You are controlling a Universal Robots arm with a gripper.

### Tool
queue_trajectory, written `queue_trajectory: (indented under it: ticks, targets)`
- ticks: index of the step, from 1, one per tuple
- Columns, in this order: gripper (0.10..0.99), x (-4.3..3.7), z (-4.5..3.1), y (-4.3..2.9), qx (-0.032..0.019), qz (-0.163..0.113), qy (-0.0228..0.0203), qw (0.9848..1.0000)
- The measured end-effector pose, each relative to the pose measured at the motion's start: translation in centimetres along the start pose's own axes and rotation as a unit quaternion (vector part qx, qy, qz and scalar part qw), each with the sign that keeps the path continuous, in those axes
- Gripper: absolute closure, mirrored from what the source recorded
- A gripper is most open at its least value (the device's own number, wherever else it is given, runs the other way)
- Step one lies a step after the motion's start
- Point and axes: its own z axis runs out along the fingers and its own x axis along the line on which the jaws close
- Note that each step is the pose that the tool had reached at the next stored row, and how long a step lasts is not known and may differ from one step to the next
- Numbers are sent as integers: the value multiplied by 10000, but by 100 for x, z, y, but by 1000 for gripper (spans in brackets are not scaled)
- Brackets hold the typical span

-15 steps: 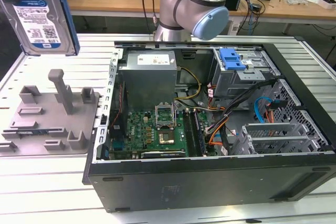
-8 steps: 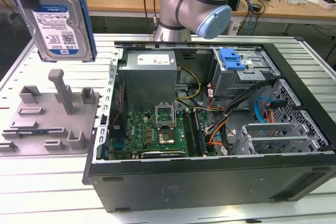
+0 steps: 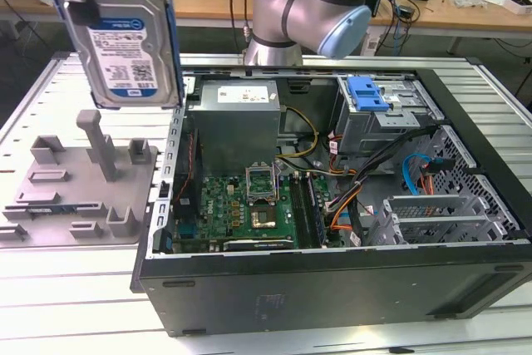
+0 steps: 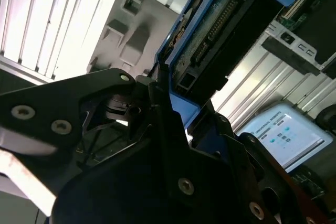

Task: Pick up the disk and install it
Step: 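Pick up the disk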

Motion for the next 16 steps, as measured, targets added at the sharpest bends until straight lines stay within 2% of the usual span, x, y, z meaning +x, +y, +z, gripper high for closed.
queue_trajectory:
  ticks: [3, 5, 6, 13, 15, 16]
  targets:
    - [718, 67, -5, -130, -3, 0, 0, 10000]
    - [718, 148, -12, -291, -7, 1, 0, 10000]
    - [718, 202, -16, -400, -9, 1, 0, 10000]
    - [718, 361, -29, -721, -16, 0, 0, 10000]
    - [718, 432, -35, -866, -19, 0, 0, 10000]
    - [718, 451, -37, -907, -20, 0, 0, 10000]
